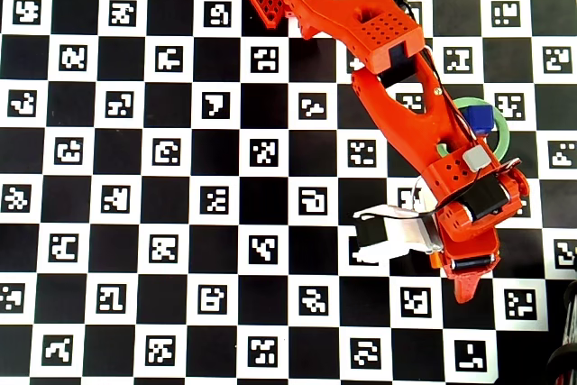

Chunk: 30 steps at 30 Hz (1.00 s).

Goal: Grab the red cube then put it in the green circle then put the blue cube on top and finally the orange cube on top

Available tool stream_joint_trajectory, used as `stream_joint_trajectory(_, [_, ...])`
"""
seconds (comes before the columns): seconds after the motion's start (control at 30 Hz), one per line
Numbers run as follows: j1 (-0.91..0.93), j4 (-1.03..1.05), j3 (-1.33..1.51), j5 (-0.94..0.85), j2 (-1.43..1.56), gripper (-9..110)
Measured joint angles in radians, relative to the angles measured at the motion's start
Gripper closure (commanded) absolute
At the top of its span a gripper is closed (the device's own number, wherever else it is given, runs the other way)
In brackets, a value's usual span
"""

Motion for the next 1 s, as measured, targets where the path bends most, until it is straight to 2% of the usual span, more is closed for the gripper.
stream_joint_trajectory(0.67, [-0.002,0.014,0.000,-0.080,0.000,68])
stream_joint_trajectory(1.0, [-0.002,0.014,0.000,-0.080,0.000,81])
